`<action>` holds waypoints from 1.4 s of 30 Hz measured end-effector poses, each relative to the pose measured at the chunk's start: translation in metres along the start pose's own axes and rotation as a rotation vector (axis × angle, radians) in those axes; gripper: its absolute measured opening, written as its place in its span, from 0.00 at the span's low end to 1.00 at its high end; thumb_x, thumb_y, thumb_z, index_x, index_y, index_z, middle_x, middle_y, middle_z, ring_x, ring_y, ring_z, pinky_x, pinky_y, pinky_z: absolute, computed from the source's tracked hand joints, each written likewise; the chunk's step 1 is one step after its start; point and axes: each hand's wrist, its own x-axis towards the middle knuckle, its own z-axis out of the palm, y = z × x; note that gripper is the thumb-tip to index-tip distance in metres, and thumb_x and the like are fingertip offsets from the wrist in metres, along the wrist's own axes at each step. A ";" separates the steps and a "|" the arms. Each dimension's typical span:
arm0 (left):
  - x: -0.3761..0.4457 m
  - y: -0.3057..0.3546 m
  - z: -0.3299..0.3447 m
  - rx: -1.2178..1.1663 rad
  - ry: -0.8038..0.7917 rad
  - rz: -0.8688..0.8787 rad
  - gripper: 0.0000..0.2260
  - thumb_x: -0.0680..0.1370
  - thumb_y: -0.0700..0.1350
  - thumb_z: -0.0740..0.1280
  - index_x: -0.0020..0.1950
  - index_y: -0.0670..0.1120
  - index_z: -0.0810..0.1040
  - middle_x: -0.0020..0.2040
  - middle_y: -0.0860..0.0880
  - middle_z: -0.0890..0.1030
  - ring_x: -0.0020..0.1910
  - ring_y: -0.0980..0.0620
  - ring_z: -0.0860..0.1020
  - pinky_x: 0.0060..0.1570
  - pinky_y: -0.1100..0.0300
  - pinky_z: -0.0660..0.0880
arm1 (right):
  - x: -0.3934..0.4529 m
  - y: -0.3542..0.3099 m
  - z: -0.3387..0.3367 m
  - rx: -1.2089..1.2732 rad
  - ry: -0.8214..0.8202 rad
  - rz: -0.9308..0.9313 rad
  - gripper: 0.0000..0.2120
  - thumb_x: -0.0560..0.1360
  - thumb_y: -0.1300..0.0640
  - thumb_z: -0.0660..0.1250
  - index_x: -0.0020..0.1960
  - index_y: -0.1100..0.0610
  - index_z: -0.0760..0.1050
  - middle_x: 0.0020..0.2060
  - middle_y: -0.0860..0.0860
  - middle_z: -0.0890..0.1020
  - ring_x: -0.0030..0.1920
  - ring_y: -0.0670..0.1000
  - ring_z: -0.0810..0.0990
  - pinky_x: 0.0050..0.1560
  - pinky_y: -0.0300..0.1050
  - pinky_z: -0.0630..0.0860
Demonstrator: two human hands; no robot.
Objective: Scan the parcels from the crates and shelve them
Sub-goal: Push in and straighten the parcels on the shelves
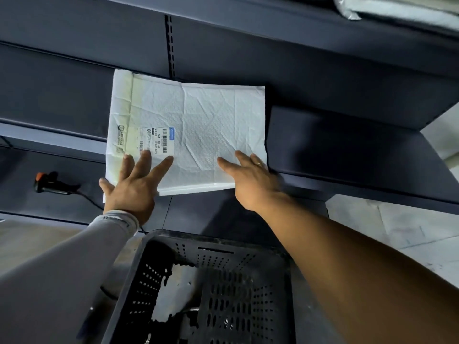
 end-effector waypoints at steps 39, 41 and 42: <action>-0.213 0.193 -0.140 0.197 -0.115 0.389 0.41 0.84 0.36 0.56 0.81 0.68 0.35 0.84 0.49 0.34 0.81 0.38 0.32 0.77 0.27 0.47 | -0.358 0.077 -0.092 -0.124 0.204 0.301 0.44 0.81 0.68 0.56 0.83 0.37 0.39 0.85 0.54 0.45 0.83 0.64 0.40 0.80 0.66 0.54; -0.229 0.214 -0.148 0.193 -0.088 0.421 0.40 0.84 0.36 0.56 0.81 0.68 0.36 0.84 0.49 0.35 0.81 0.38 0.32 0.77 0.26 0.47 | -0.382 0.090 -0.100 -0.138 0.220 0.324 0.43 0.81 0.68 0.56 0.83 0.37 0.39 0.85 0.54 0.45 0.83 0.65 0.41 0.80 0.66 0.55; -0.237 0.224 -0.153 0.194 -0.084 0.435 0.40 0.85 0.36 0.55 0.81 0.68 0.36 0.85 0.49 0.35 0.81 0.38 0.32 0.77 0.27 0.47 | -0.395 0.096 -0.104 -0.140 0.219 0.330 0.43 0.81 0.68 0.56 0.83 0.37 0.39 0.85 0.54 0.45 0.83 0.65 0.41 0.79 0.66 0.55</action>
